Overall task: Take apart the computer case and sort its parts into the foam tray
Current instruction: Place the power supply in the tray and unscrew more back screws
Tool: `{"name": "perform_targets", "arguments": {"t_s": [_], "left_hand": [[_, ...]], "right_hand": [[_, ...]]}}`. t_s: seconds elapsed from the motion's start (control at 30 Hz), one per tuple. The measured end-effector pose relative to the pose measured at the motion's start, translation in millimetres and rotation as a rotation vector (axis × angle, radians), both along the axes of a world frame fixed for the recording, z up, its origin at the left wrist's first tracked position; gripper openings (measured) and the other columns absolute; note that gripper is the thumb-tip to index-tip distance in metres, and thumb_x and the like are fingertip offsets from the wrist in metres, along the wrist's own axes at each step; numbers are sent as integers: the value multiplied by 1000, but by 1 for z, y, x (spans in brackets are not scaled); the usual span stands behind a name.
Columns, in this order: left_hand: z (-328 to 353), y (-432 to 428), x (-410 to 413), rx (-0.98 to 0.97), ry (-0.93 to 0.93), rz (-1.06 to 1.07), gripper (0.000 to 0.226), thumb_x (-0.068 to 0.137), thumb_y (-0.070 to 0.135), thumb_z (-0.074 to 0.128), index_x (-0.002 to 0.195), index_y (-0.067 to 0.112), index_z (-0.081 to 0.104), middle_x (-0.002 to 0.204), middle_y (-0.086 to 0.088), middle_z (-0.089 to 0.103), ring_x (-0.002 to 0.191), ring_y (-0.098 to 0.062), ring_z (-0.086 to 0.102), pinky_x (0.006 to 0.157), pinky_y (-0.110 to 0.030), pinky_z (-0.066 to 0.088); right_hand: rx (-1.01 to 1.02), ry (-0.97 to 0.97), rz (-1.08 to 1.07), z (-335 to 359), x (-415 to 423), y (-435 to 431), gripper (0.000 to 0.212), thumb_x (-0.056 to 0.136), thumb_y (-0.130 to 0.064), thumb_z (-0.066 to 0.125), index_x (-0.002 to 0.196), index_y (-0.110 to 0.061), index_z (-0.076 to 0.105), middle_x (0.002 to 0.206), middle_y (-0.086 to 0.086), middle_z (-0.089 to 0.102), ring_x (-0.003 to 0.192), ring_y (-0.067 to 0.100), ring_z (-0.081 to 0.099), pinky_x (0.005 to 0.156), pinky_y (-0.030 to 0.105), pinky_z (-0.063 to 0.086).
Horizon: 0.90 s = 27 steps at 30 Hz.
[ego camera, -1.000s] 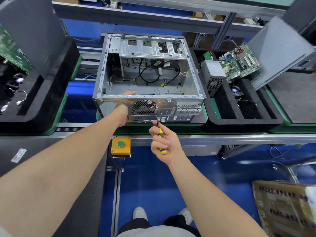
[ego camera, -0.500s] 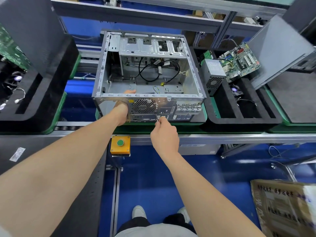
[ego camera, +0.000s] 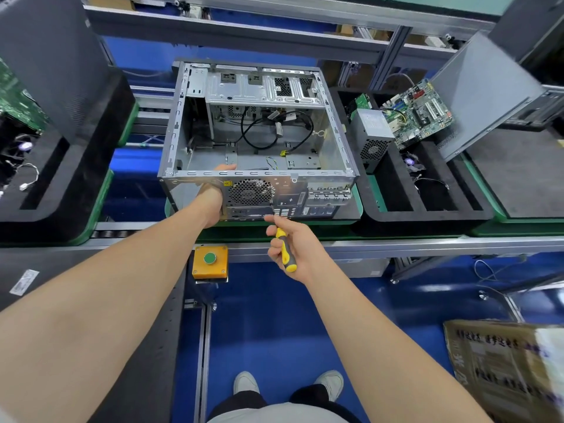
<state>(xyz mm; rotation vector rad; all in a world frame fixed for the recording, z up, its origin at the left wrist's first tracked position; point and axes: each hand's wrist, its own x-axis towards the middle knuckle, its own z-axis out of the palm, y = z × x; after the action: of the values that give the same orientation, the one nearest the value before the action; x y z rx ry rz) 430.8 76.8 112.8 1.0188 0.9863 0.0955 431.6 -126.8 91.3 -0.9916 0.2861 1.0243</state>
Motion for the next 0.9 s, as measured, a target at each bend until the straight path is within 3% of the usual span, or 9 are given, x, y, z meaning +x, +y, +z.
{"name": "perform_targets", "arguments": {"t_s": [0.2, 0.3, 0.4, 0.47, 0.6, 0.7, 0.77, 0.83, 0.9], "left_hand": [[-3, 1, 1, -9, 2, -4, 33, 80, 50, 72, 79, 18, 65, 83, -3, 75, 79, -24, 69, 83, -35, 54], [-5, 2, 2, -14, 3, 8, 35, 80, 50, 72, 80, 16, 65, 79, -2, 76, 74, -23, 68, 75, -32, 51], [-7, 3, 3, -9, 1, 2, 35, 80, 51, 72, 80, 16, 64, 77, -2, 77, 76, -23, 68, 77, -32, 52], [-8, 3, 4, -17, -2, 1, 34, 81, 50, 71, 79, 17, 64, 74, -2, 76, 68, -22, 69, 67, -30, 50], [-7, 4, 4, -23, 9, -11, 33, 82, 49, 71, 79, 17, 65, 73, -1, 77, 53, -18, 71, 60, -28, 49], [-7, 6, 4, -34, 17, 10, 35, 81, 48, 74, 86, 16, 64, 93, -5, 78, 76, -23, 73, 70, -31, 53], [-7, 5, 4, -31, 13, 8, 35, 81, 48, 74, 87, 16, 63, 94, -5, 77, 86, -24, 70, 80, -34, 54], [-7, 4, 4, -21, 5, 1, 33, 82, 48, 72, 83, 16, 63, 88, -3, 76, 88, -24, 70, 91, -36, 55], [-6, 4, 4, -21, 10, 4, 33, 83, 48, 72, 83, 17, 62, 91, -3, 76, 90, -25, 70, 93, -37, 55]], "right_hand": [[488, 387, -47, -8, -5, 0, 34, 113, -28, 43, 111, -4, 68, 71, 4, 61, 31, 7, 41, 30, 18, 32], [455, 373, -54, -4, -2, 3, 42, 114, -25, 37, 117, -3, 72, 63, 0, 55, 30, 6, 36, 29, 18, 27], [362, 307, -54, -3, 0, 3, 38, 113, -22, 38, 117, -6, 73, 60, -2, 48, 31, 7, 32, 28, 20, 25], [249, 235, -43, -1, 0, 5, 32, 113, -22, 40, 120, -7, 68, 59, -1, 48, 32, 7, 31, 29, 21, 25], [-200, -168, 28, 4, 0, 10, 30, 114, -21, 41, 134, -7, 57, 62, 6, 60, 36, 15, 37, 36, 23, 33], [-650, -680, 125, 8, -6, 15, 23, 111, -23, 43, 123, -21, 63, 64, 6, 69, 42, 21, 54, 40, 30, 46], [-935, -1012, 184, 8, -9, 19, 18, 109, -24, 46, 116, -25, 63, 74, 6, 68, 62, 27, 64, 53, 37, 53], [-1186, -1253, 273, 4, -11, 23, 13, 108, -21, 48, 115, -20, 59, 73, 1, 52, 75, 33, 60, 61, 38, 41], [-1287, -1339, 316, 0, -13, 26, 13, 107, -18, 50, 118, -20, 56, 68, -3, 39, 74, 32, 56, 63, 36, 33]]}}
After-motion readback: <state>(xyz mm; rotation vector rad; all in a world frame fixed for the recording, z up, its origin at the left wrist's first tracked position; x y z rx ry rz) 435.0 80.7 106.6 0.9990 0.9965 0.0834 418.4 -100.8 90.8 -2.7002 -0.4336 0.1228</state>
